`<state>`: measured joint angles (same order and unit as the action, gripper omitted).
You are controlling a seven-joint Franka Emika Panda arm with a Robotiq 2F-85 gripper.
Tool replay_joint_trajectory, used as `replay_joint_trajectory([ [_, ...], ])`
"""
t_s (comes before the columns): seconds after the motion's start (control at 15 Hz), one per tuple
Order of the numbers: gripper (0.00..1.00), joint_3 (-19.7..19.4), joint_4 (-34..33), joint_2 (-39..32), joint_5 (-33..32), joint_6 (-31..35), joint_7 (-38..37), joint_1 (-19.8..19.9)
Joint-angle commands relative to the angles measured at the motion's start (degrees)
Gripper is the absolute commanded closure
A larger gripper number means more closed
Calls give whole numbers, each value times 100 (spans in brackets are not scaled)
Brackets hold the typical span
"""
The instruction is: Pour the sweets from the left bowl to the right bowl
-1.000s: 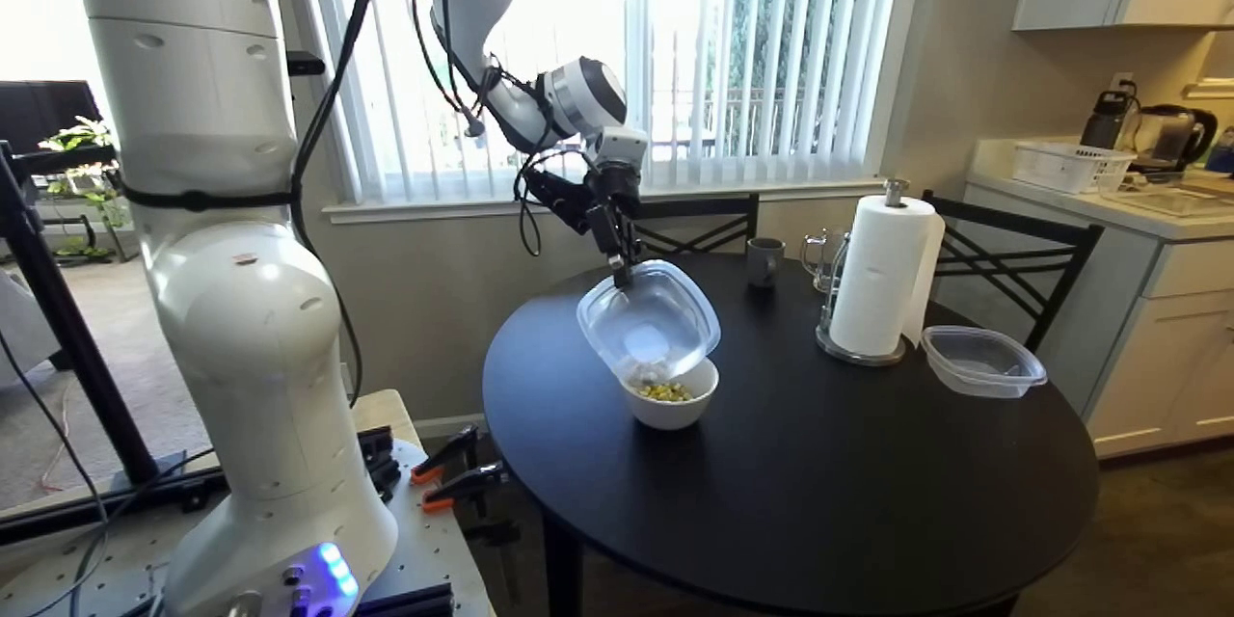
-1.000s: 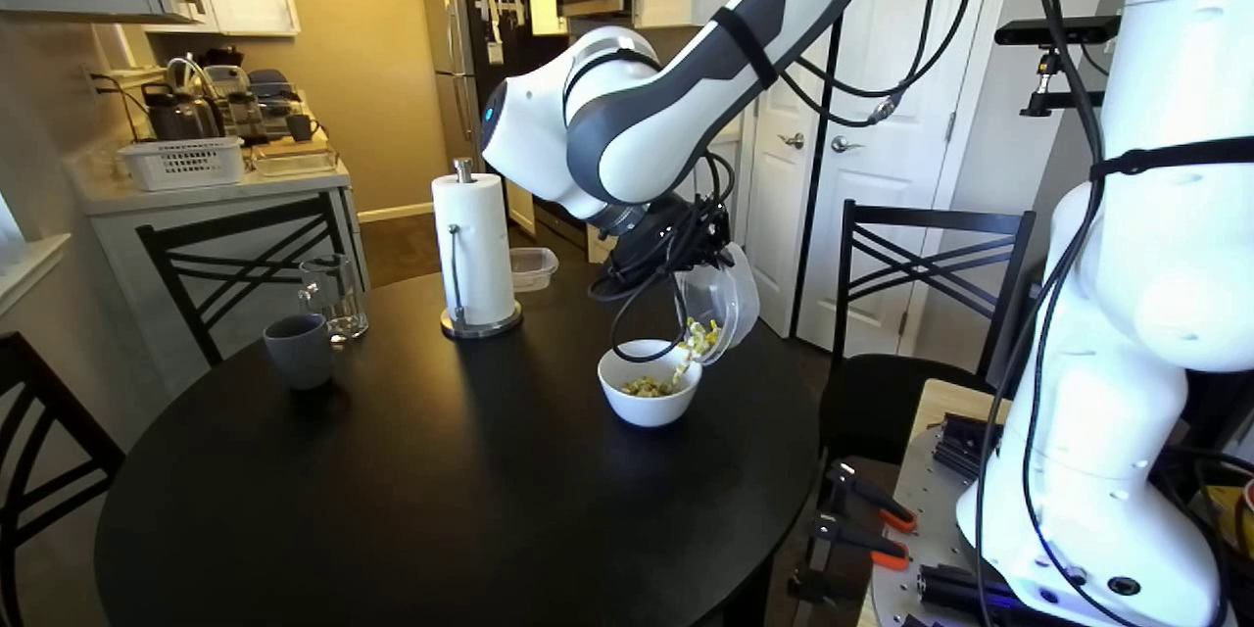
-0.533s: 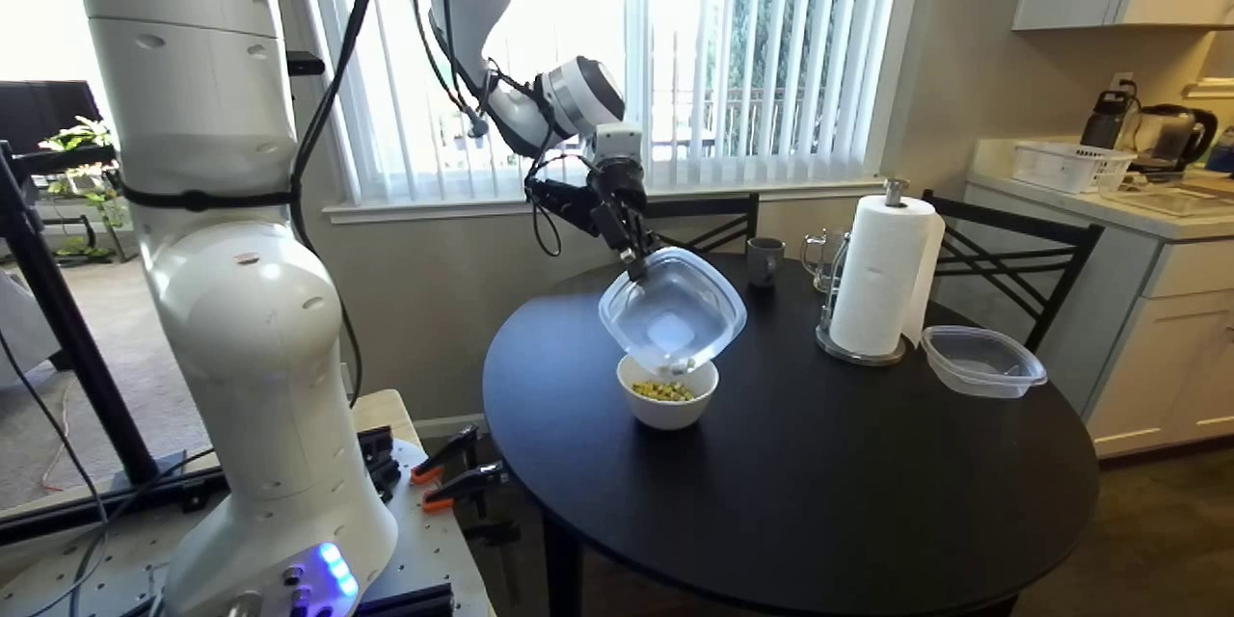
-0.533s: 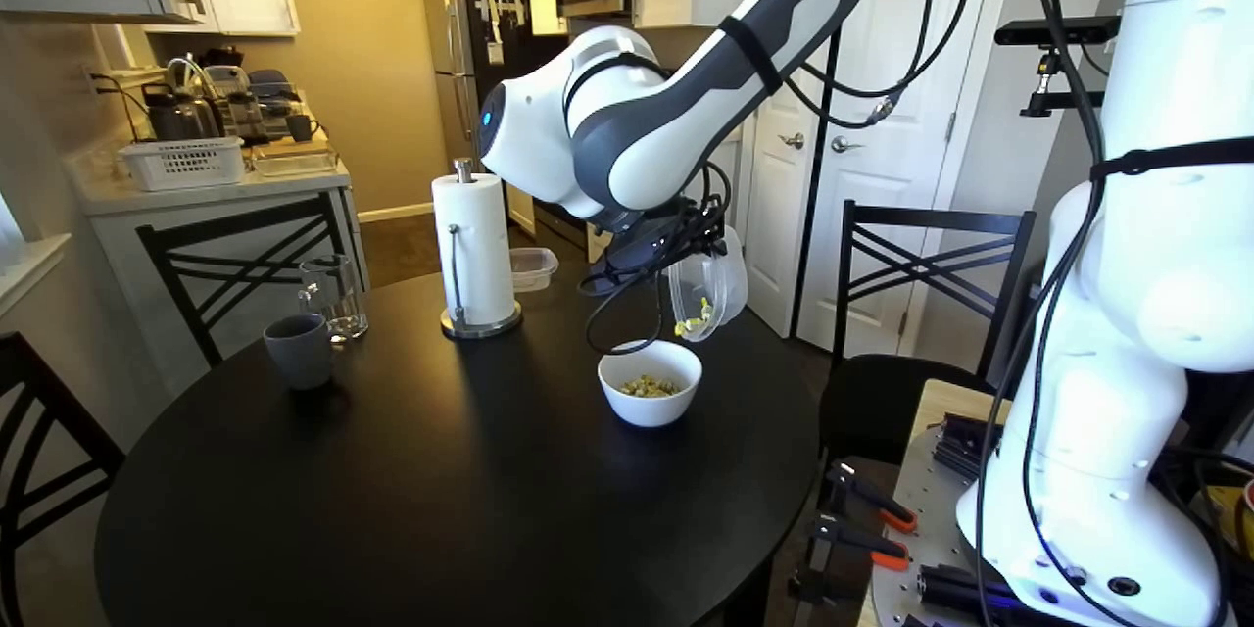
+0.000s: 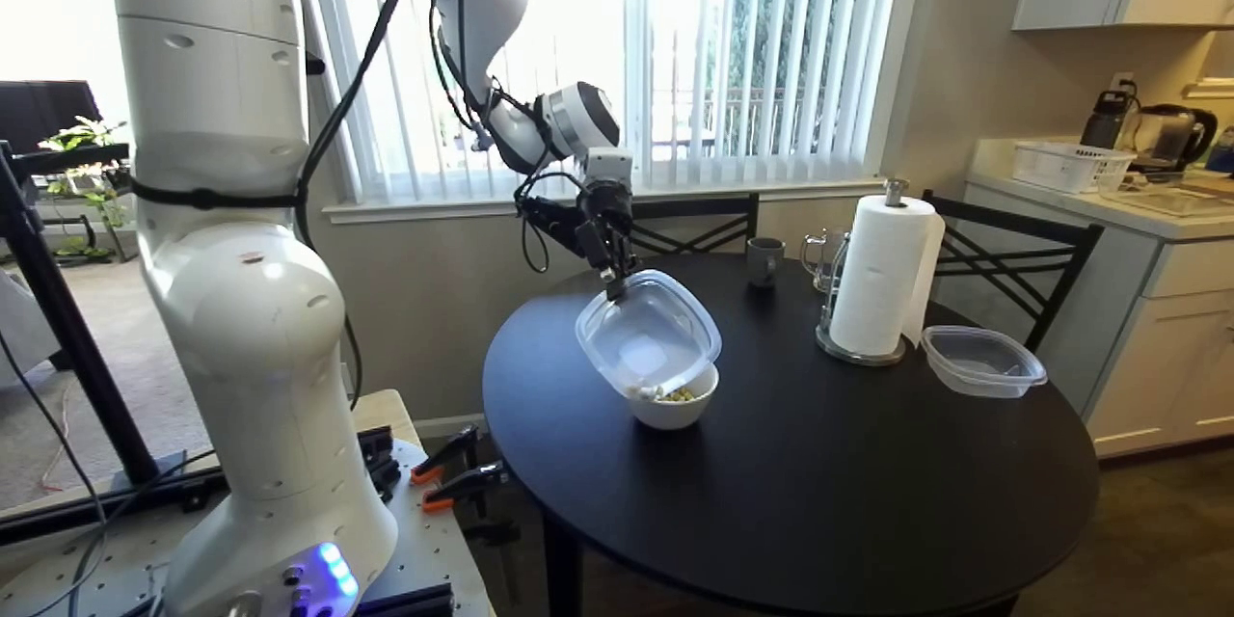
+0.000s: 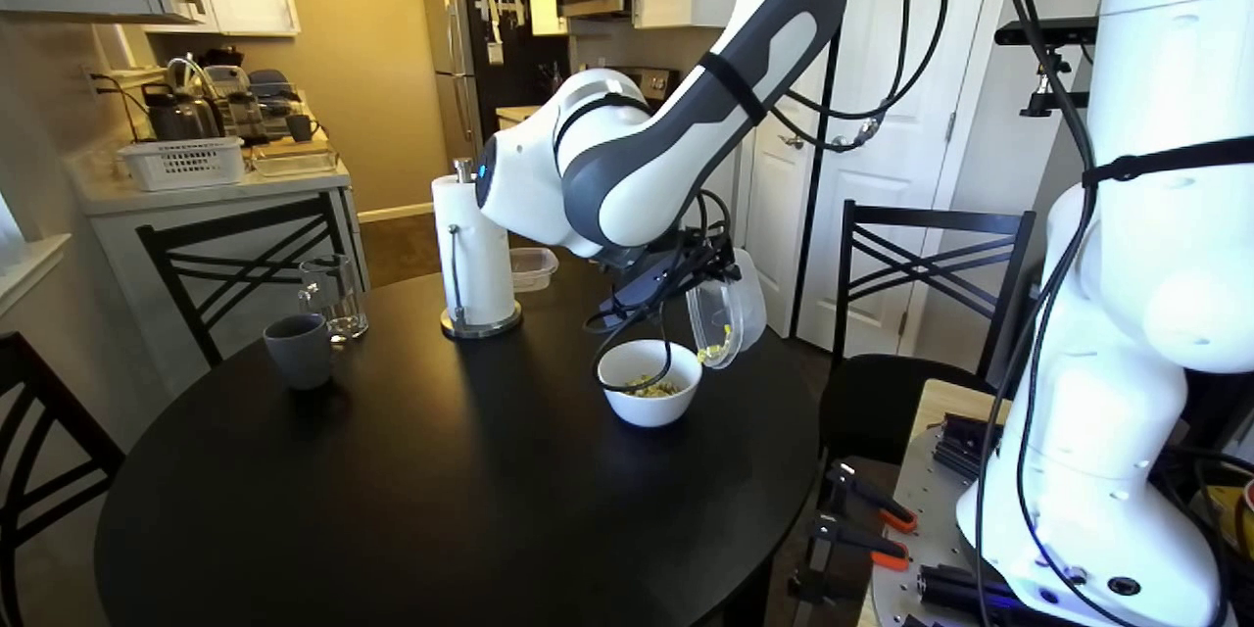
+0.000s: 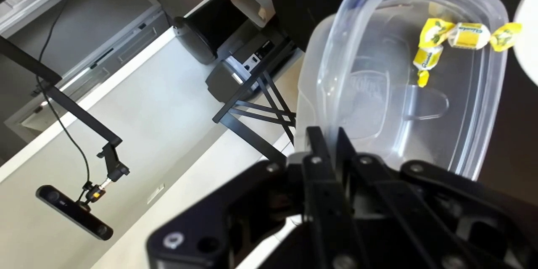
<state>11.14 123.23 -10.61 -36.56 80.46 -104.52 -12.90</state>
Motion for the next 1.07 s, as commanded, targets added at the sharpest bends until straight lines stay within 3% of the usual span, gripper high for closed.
replay_joint_trajectory([
  [0.0, 98, 11, -171, -144, 127, -247, 98, -125],
  [0.33, 98, 20, -335, -162, 53, -283, 114, -244],
  [1.0, 98, 75, -1115, -572, -155, -1795, 341, -479],
])
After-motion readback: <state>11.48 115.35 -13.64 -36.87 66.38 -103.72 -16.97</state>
